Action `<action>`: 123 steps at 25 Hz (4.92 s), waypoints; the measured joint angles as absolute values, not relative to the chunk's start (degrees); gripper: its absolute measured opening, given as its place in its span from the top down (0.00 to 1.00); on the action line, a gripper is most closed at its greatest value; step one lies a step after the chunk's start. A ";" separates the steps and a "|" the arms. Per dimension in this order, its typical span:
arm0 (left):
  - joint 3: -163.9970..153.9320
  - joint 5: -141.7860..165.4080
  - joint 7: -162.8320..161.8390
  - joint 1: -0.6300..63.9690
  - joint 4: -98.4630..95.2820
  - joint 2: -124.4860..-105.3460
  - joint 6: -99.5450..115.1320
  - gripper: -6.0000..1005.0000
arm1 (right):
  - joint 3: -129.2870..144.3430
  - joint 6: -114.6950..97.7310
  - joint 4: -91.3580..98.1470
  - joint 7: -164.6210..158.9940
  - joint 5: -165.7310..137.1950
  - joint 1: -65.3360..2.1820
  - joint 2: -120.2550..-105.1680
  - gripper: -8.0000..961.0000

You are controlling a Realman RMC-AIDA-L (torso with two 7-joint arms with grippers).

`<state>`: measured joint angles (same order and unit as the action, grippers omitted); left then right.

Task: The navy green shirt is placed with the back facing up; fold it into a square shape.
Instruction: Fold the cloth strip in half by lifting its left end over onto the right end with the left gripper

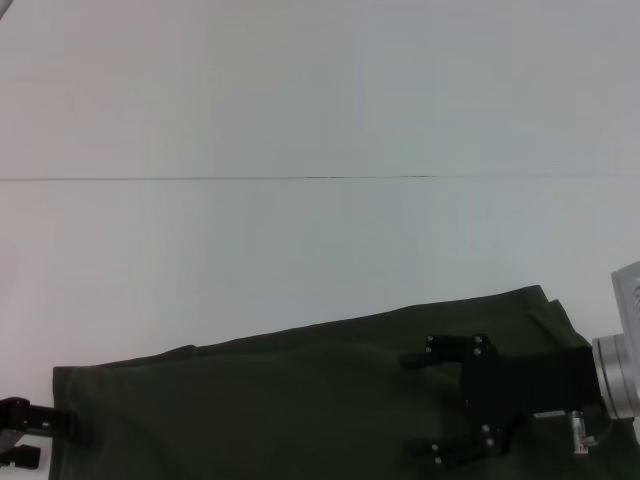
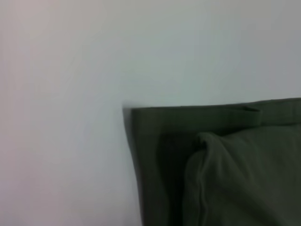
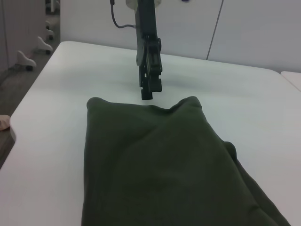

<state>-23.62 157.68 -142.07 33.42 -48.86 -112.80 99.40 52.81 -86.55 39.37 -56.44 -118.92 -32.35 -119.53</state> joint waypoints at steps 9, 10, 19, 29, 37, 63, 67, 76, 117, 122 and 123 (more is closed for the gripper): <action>-24.53 157.74 -141.91 32.95 -48.86 -113.33 98.17 0.06 | 53.04 -86.03 39.38 -56.44 -118.92 -32.23 -119.53 0.04; -24.67 157.76 -141.89 32.94 -48.86 -113.35 98.17 0.06 | 53.05 -86.02 39.40 -56.43 -118.91 -32.20 -119.54 0.04; -24.97 157.77 -141.84 32.95 -48.87 -113.61 97.53 0.06 | 53.09 -85.95 39.64 -56.57 -118.91 -31.94 -119.62 0.04; -25.64 157.76 -141.67 32.96 -48.87 -113.95 96.49 0.06 | 53.09 -85.96 39.82 -56.67 -118.91 -31.90 -119.72 0.04; -25.67 157.40 -141.36 32.96 -48.73 -114.08 96.88 0.06 | 53.09 -85.96 39.90 -56.84 -118.91 -31.80 -119.71 0.04; -25.63 157.29 -141.21 33.24 -48.00 -114.03 97.09 0.06 | 53.18 -86.40 39.99 -56.87 -118.91 -31.78 -119.70 0.04; -25.66 157.66 -141.26 33.14 -48.14 -113.90 96.96 0.06 | 53.18 -86.42 39.99 -56.87 -118.91 -31.75 -119.71 0.04; -25.65 157.74 -141.07 33.23 -48.08 -113.88 97.12 0.06 | 53.17 -86.41 39.99 -56.87 -118.91 -31.73 -119.70 0.04; -25.20 157.02 -141.19 34.33 -46.78 -113.37 97.79 0.06 | 52.94 -86.48 40.08 -56.96 -118.91 -31.78 -119.61 0.04; -25.12 157.78 -141.82 34.05 -48.21 -112.91 98.10 0.06 | 52.78 -86.45 40.08 -56.95 -118.91 -31.82 -119.61 0.04; -25.20 157.90 -141.87 34.03 -48.24 -112.91 98.10 0.06 | 52.74 -86.45 40.08 -56.95 -118.91 -31.82 -119.61 0.04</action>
<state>-25.20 157.90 -141.87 34.03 -48.24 -112.91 98.10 52.74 -86.45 40.08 -56.95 -118.91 -31.82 -119.61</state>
